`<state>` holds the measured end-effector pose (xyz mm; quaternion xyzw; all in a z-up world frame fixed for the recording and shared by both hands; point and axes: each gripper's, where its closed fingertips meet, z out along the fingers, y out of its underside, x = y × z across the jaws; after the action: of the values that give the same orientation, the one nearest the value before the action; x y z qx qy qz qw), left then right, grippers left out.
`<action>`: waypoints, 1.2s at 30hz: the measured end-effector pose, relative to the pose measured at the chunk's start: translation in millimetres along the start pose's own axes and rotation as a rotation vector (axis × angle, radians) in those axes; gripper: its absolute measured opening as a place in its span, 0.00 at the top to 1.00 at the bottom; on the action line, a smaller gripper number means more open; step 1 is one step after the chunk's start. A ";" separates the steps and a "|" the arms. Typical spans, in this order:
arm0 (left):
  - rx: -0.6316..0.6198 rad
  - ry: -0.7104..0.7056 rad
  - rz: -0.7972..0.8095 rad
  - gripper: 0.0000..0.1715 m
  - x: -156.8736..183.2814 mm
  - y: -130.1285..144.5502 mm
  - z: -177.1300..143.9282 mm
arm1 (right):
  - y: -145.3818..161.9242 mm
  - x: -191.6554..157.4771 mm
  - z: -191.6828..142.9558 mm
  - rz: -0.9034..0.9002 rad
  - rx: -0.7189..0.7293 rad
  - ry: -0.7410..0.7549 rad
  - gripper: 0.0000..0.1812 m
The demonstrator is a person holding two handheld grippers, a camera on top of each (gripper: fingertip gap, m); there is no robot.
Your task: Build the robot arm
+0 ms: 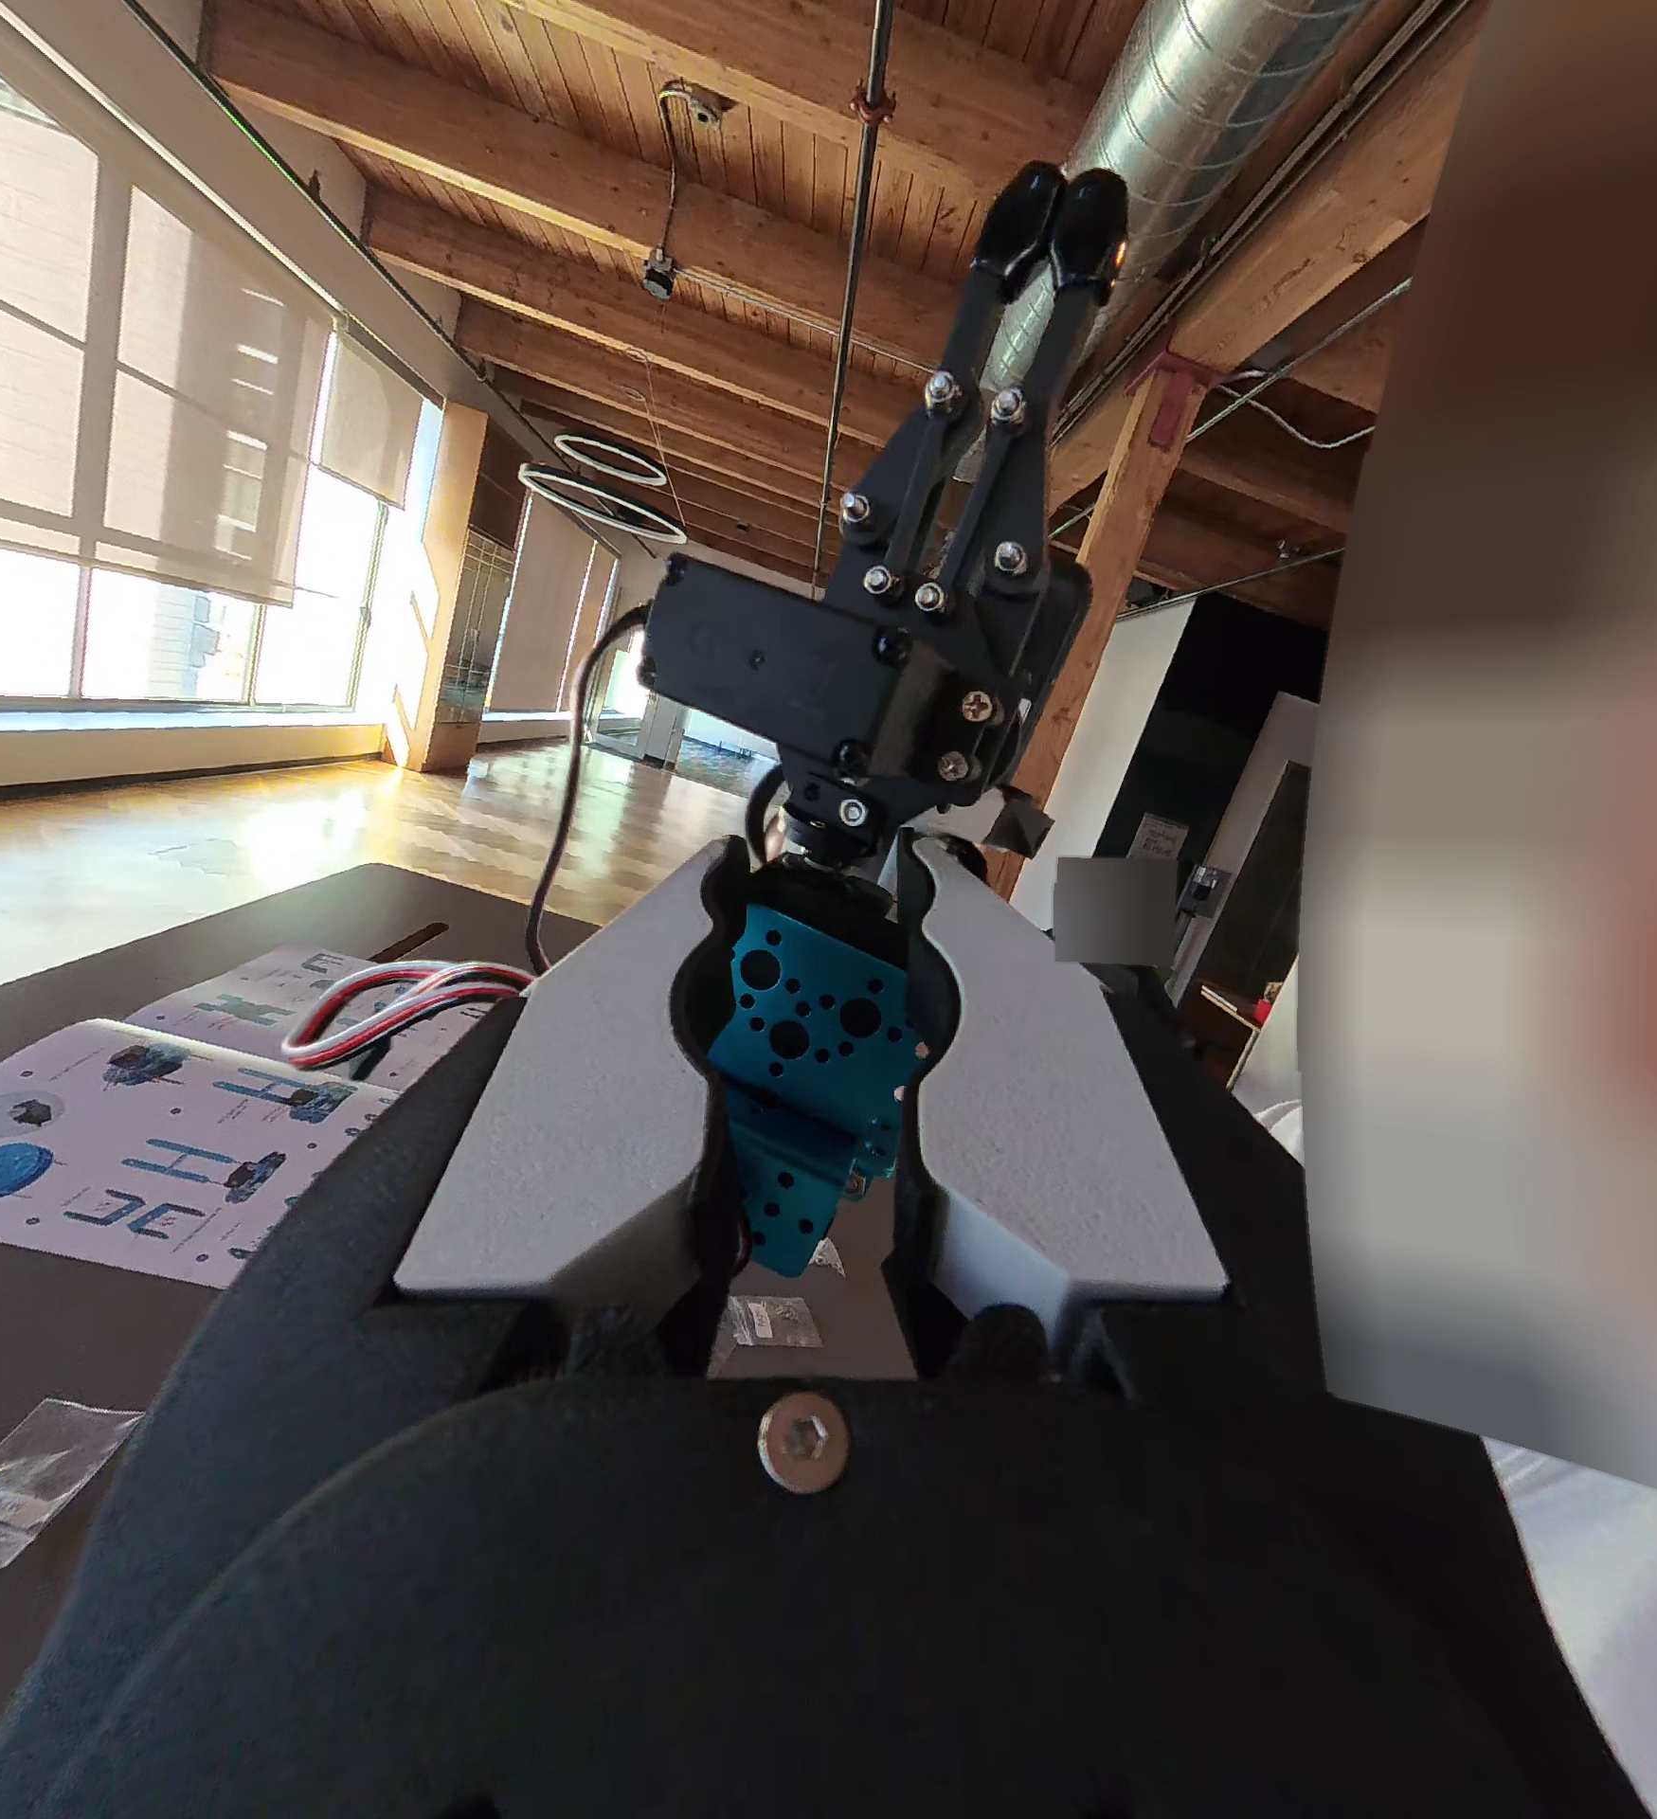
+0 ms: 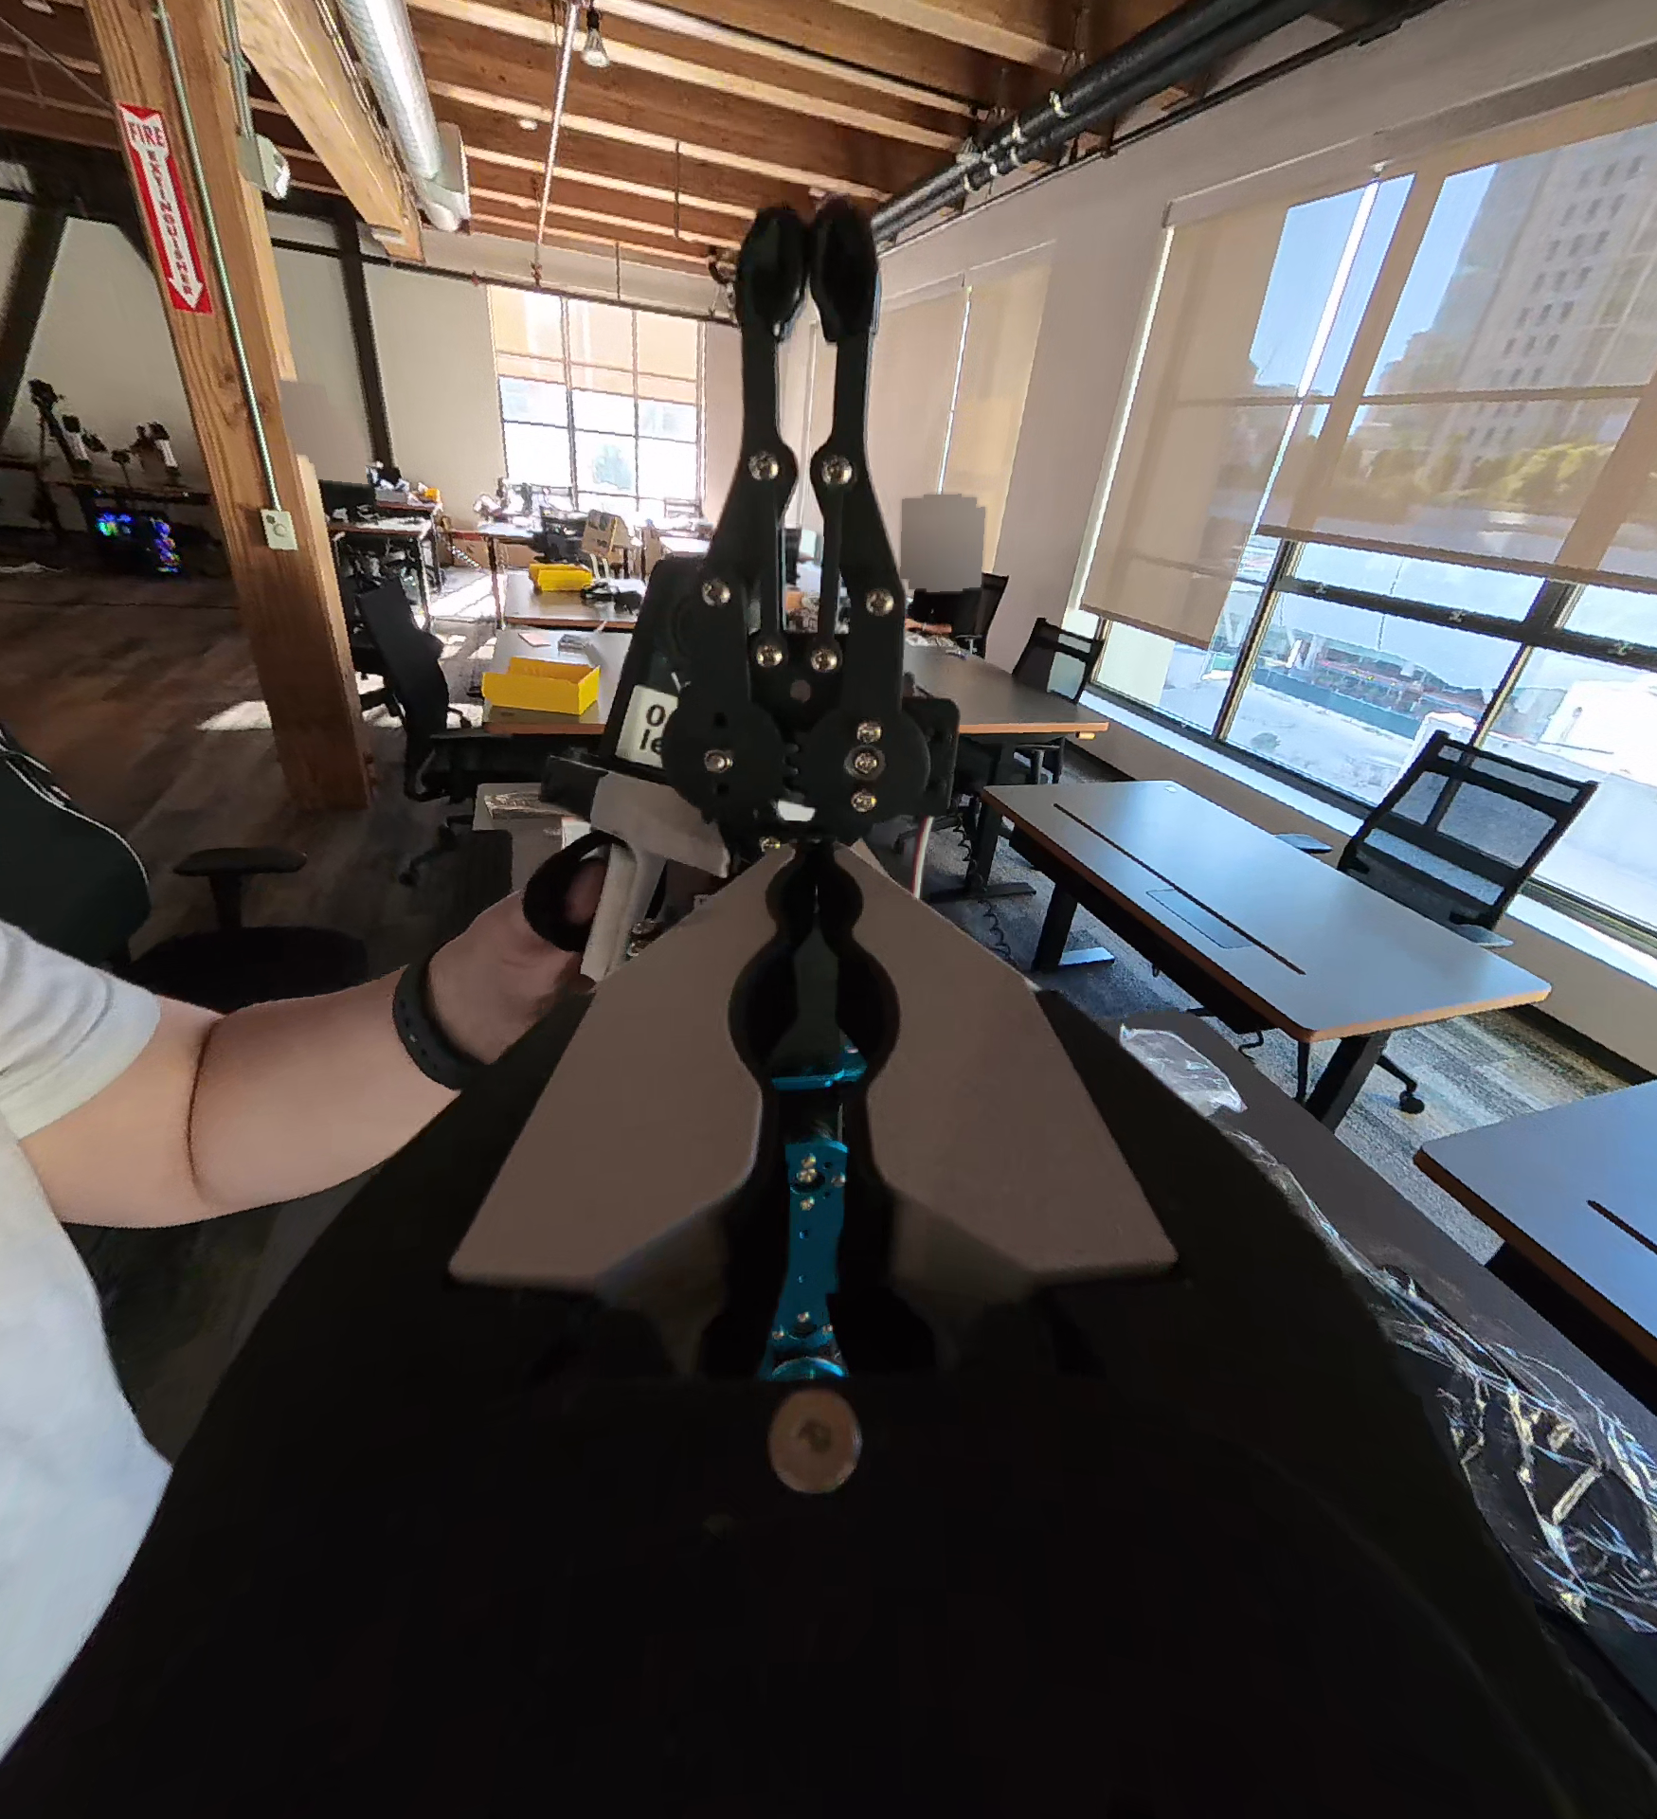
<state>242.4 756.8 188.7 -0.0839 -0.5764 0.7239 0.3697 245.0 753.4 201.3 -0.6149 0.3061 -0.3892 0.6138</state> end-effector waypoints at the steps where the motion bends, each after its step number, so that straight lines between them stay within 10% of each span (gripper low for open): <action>1: 0.000 -0.006 0.004 0.83 -0.8 -0.1 -0.4 | -0.3 1.4 0.4 -0.002 -0.002 0.009 1.00; 12: 0.034 -0.020 -0.043 0.78 5.1 -1.5 -18.5 | -2.0 -3.3 -14.4 0.012 0.010 0.024 1.00; 17: -0.039 -0.318 -0.031 0.75 -3.3 -1.5 -90.0 | 8.5 -4.4 -20.3 -0.010 -0.043 0.042 1.00; 22: -0.561 -1.338 0.359 0.75 -78.8 -55.0 -264.4 | 15.4 -10.4 -28.6 -0.038 -0.093 0.019 1.00; 26: -1.096 -1.906 0.766 0.72 -60.9 -136.1 -366.8 | 21.2 -12.0 -36.1 -0.071 -0.134 0.006 0.99; 31: -1.767 -2.123 1.147 0.71 -15.3 -166.3 -394.3 | 26.0 -20.3 -43.1 -0.070 -0.147 -0.047 0.97; 36: -1.762 -2.120 1.043 0.71 12.0 -137.5 -379.1 | 19.0 -31.2 -51.9 -0.088 -0.122 -0.107 0.97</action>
<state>501.8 1065.8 193.8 0.0871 -0.7217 -0.0823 -0.6817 186.7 752.1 176.2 -0.6839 0.2688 -0.3629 0.5730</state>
